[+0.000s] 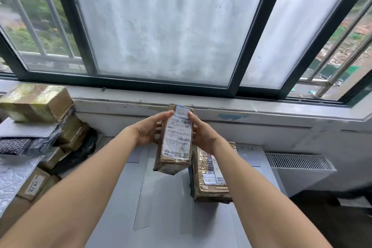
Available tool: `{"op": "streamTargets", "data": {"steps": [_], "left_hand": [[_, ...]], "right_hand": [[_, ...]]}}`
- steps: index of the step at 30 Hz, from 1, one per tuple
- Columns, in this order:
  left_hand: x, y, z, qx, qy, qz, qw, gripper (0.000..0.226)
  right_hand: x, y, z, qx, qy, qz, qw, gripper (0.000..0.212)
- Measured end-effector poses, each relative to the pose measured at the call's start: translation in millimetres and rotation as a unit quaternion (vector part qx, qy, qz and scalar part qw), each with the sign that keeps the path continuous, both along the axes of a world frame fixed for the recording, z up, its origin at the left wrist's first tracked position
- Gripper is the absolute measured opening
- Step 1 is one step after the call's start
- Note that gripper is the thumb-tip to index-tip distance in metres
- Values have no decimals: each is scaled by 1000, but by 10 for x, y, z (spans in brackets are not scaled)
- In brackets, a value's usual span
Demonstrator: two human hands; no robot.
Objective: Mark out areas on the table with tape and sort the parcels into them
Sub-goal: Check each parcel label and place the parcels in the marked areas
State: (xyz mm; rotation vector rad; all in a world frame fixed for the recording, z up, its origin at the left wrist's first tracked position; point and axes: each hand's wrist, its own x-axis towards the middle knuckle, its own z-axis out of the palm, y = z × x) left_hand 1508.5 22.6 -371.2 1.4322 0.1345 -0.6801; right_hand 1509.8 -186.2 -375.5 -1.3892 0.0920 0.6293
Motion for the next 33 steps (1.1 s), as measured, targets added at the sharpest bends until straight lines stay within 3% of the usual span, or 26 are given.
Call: {"op": "streamTargets", "data": {"steps": [5, 8, 16, 19, 23, 33], "left_hand": [[129, -459, -22, 24, -12, 19, 999, 74], [215, -726, -112, 47, 5, 86, 995, 78], [310, -1407, -187, 68, 42, 157, 984, 42], [338, -1577, -176, 80, 49, 171, 981, 39], [380, -1659, -178, 99, 54, 177, 978, 38], [362, -1566, -281, 123, 57, 168, 976, 34]], "right_hand": [[104, -569, -56, 13, 6, -124, 992, 44], [176, -913, -130, 10, 17, -189, 982, 34], [219, -1557, -397, -164, 23, -286, 944, 24], [198, -1636, -428, -181, 54, -280, 941, 51], [205, -1678, -509, -158, 60, -248, 954, 65], [210, -1617, -646, -169, 15, -215, 962, 25]]}}
